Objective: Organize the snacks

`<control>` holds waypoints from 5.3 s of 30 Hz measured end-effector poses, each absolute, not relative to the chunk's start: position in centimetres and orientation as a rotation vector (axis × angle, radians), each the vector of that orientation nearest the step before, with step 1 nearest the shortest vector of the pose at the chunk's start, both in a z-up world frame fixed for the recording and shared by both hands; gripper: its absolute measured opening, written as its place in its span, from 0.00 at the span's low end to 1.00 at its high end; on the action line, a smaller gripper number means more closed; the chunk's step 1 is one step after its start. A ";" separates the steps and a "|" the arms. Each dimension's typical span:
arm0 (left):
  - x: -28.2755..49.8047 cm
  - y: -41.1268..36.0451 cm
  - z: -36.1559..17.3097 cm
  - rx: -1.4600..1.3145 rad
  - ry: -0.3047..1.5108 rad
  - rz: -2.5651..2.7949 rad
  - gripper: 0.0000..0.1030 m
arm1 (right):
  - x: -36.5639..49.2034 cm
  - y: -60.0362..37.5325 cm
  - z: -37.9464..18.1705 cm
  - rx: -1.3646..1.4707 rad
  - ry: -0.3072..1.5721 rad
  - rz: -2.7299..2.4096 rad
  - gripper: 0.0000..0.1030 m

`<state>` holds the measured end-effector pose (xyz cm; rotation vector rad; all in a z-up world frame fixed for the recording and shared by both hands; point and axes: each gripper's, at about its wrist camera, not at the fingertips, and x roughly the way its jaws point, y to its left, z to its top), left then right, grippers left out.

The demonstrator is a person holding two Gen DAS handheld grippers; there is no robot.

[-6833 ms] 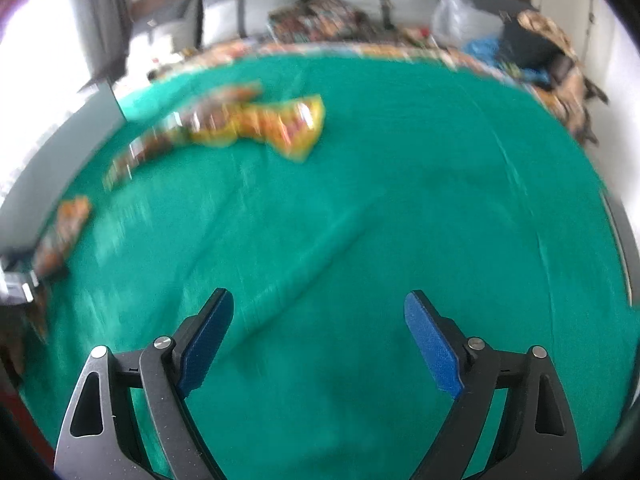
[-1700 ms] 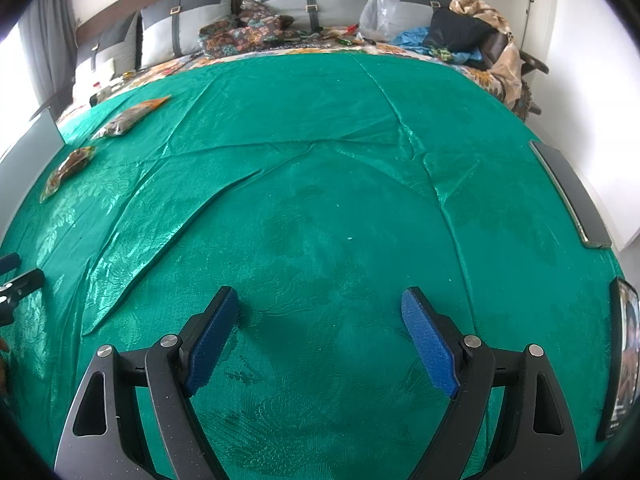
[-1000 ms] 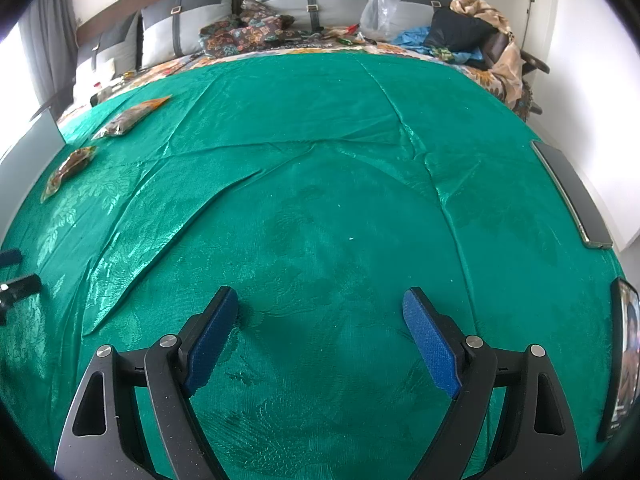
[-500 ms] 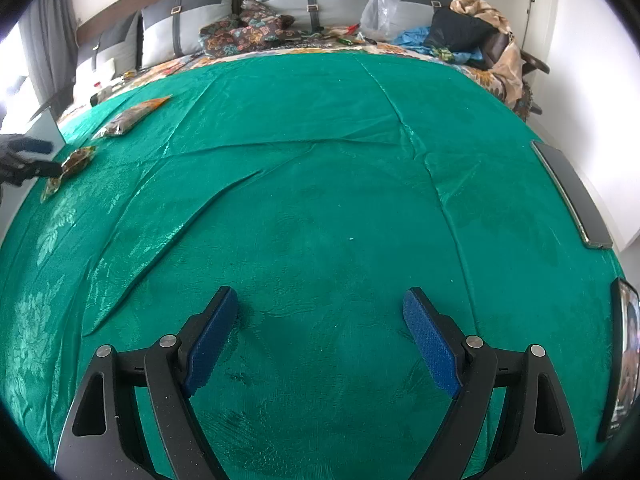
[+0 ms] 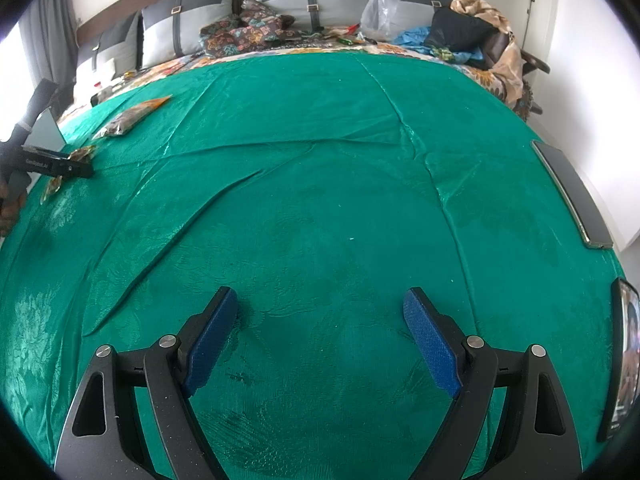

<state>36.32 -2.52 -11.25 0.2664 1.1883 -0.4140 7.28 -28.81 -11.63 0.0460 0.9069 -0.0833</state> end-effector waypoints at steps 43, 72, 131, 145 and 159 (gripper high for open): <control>18.9 3.2 -10.9 0.060 0.971 -0.142 1.00 | 7.3 -28.8 -11.7 0.045 0.912 -0.080 0.86; 19.2 2.8 -11.3 0.058 0.967 -0.129 1.00 | 35.3 -3.0 -11.0 -0.207 1.225 0.224 0.70; 1.4 32.9 6.1 -0.156 0.663 0.618 1.00 | 10.3 17.6 5.9 -0.102 0.813 0.780 0.78; 1.0 31.9 7.0 -0.143 0.810 0.596 1.00 | 5.9 18.0 6.6 -0.119 0.893 0.743 0.78; -0.4 33.1 7.8 -0.202 0.803 0.576 1.00 | 5.7 21.2 7.2 -0.209 0.884 0.724 0.78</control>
